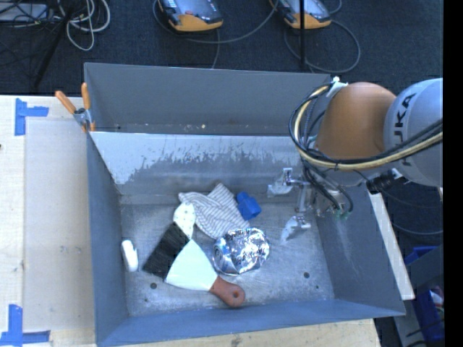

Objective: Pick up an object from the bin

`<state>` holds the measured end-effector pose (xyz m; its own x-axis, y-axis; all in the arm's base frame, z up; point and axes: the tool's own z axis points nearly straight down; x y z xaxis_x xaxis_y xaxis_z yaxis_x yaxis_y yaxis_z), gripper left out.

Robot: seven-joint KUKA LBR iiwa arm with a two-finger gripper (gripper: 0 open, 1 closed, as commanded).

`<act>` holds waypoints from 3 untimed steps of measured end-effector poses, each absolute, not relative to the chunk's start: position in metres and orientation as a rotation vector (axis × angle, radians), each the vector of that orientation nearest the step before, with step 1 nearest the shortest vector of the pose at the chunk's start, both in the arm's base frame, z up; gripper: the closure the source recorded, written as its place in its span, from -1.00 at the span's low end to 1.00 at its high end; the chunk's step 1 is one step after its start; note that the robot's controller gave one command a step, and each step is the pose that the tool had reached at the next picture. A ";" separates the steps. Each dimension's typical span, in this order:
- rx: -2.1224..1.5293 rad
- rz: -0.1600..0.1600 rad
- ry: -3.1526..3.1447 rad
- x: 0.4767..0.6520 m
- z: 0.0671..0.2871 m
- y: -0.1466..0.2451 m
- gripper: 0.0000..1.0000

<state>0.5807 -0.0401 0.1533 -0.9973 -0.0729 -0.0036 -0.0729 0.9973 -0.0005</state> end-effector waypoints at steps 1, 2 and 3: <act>-0.272 0.002 3.136 0.575 0.125 -0.026 -1.00; -0.059 0.001 3.143 0.563 0.144 0.011 -1.00; -0.140 0.001 3.134 0.560 0.098 0.018 -1.00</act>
Offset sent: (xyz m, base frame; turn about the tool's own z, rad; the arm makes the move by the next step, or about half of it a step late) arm -0.0242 0.0711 -0.0012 0.0896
